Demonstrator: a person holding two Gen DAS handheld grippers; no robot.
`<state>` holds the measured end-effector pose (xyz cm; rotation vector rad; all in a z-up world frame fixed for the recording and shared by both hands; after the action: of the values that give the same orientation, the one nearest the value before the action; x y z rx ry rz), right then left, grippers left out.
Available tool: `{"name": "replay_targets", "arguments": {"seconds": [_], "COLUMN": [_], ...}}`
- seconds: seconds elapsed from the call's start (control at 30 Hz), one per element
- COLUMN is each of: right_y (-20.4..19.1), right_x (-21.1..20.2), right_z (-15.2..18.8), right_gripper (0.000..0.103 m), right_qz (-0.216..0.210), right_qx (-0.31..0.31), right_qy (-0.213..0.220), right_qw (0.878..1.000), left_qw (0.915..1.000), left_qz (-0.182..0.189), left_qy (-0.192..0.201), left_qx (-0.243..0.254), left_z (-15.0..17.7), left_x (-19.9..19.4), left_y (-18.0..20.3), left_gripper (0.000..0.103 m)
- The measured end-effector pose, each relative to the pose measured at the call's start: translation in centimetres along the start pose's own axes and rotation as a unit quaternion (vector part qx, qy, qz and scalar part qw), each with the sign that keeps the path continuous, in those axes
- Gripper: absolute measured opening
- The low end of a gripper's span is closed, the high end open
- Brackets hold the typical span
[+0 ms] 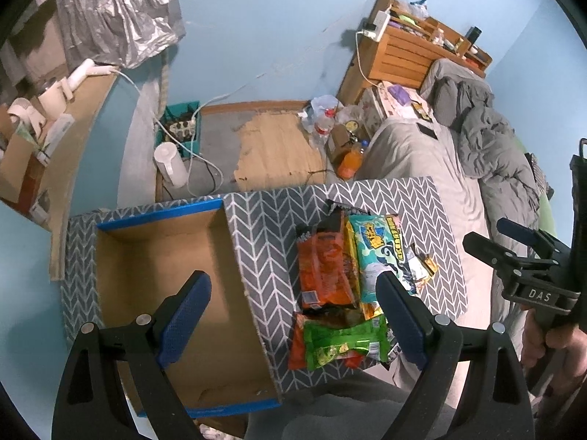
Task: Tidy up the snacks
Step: 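Grasp the orange chip bag with the left gripper while the right grasps the teal squid bag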
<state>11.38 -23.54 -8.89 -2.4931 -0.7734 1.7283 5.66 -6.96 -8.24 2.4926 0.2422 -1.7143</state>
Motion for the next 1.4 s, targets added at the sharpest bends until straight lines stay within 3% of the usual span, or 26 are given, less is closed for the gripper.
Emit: {"name": "replay_targets", "arguments": {"seconds": [0.4, 0.63, 0.93, 1.4], "right_y": [4.3, 6.1, 7.3, 7.7], "right_x": [3.9, 8.3, 13.4, 18.4], "right_z": [-0.1, 0.4, 1.9, 3.6], "right_gripper": [0.100, 0.100, 0.100, 0.100], "right_qz": [0.000, -0.016, -0.012, -0.025], "right_qx": [0.005, 0.041, 0.064, 0.086], "right_qy": [-0.052, -0.088, -0.128, -0.171], "right_qw": [0.999, 0.995, 0.990, 0.981], "left_qw": [0.9987, 0.9960, 0.9905, 0.9838], "left_qz": [0.001, -0.008, -0.030, -0.037], "left_qy": [-0.050, -0.084, -0.119, -0.167], "left_qx": [0.009, 0.027, 0.062, 0.053], "left_z": [-0.1, 0.6, 1.4, 2.3], "left_x": [5.8, 9.7, 14.1, 18.9], "left_y": [1.8, 3.2, 5.1, 5.1], "left_gripper": [0.092, 0.092, 0.093, 0.093]}}
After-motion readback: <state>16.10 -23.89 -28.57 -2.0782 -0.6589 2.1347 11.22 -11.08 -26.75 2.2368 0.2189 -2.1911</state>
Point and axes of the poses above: each gripper's, at about its wrist camera, not at the fingertips, and x roughly the way its jaws point, y to its right, z to its underside, the point moved 6 cm from there along x, roughly the way its jaws point, and after that the axes turned 11 degrees about -z, right-handed, at the moved point
